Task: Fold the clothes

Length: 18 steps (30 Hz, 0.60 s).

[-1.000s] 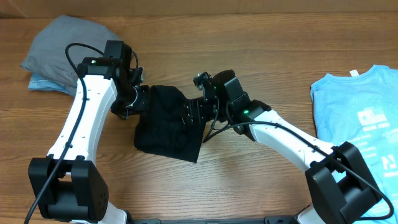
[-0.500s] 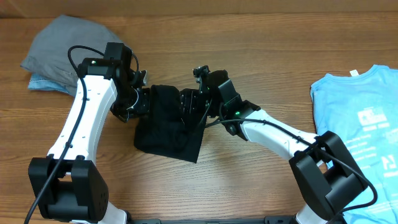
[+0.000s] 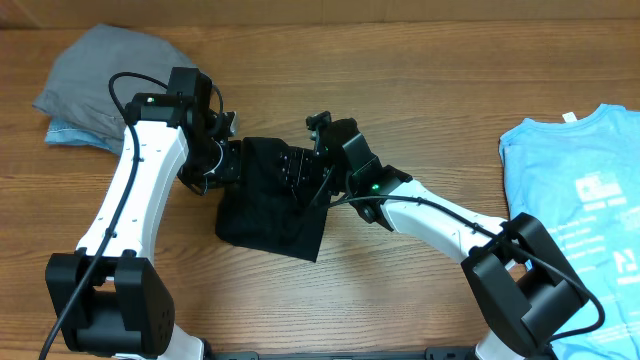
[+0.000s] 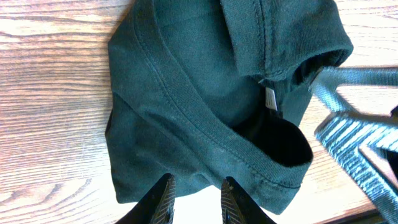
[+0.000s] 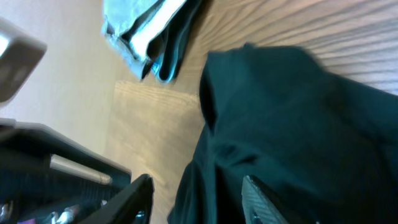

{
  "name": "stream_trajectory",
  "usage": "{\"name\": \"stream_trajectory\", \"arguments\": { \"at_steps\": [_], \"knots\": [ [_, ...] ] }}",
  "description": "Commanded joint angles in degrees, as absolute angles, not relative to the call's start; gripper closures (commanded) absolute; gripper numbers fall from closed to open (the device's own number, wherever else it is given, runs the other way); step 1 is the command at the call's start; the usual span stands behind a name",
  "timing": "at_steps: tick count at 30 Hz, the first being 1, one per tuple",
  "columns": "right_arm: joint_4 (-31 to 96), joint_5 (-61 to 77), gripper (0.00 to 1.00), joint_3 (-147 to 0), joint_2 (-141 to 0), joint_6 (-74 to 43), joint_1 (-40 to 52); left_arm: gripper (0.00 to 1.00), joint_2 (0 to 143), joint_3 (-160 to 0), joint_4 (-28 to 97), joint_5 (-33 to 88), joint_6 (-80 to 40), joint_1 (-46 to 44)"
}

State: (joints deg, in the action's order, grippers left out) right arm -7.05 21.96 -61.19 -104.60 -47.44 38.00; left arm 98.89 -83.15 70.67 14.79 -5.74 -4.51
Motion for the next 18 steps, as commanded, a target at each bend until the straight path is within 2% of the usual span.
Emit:
{"name": "stream_trajectory", "arguments": {
  "at_steps": [1, 12, 13, 16, 18],
  "knots": [
    [-8.8, 18.0, 0.48, -62.5, -106.4, -51.3, 38.3, 0.71, 98.9, -82.7, 70.6, 14.7, -4.7, -4.5],
    [-15.6, 17.0, 0.49, -62.5, -112.3, -58.6, 38.6, 0.71, 98.9, -82.7, 70.4, 14.7, -4.7, -4.5],
    [-15.6, 16.7, 0.52, -62.5, -112.3, -58.6, 38.6, 0.71, 98.9, -82.7, 70.5, 14.7, -4.7, -4.5],
    [-15.6, 17.5, 0.73, -62.7, -112.3, -58.5, 38.5, 0.71, 98.9, -82.7, 70.4, 14.7, -4.7, -4.5],
    [-15.6, 19.8, 0.83, -62.7, -112.2, -58.3, 38.1, 0.71, 98.9, -82.7, 70.4, 14.7, -4.7, -4.5]
  ]
}}
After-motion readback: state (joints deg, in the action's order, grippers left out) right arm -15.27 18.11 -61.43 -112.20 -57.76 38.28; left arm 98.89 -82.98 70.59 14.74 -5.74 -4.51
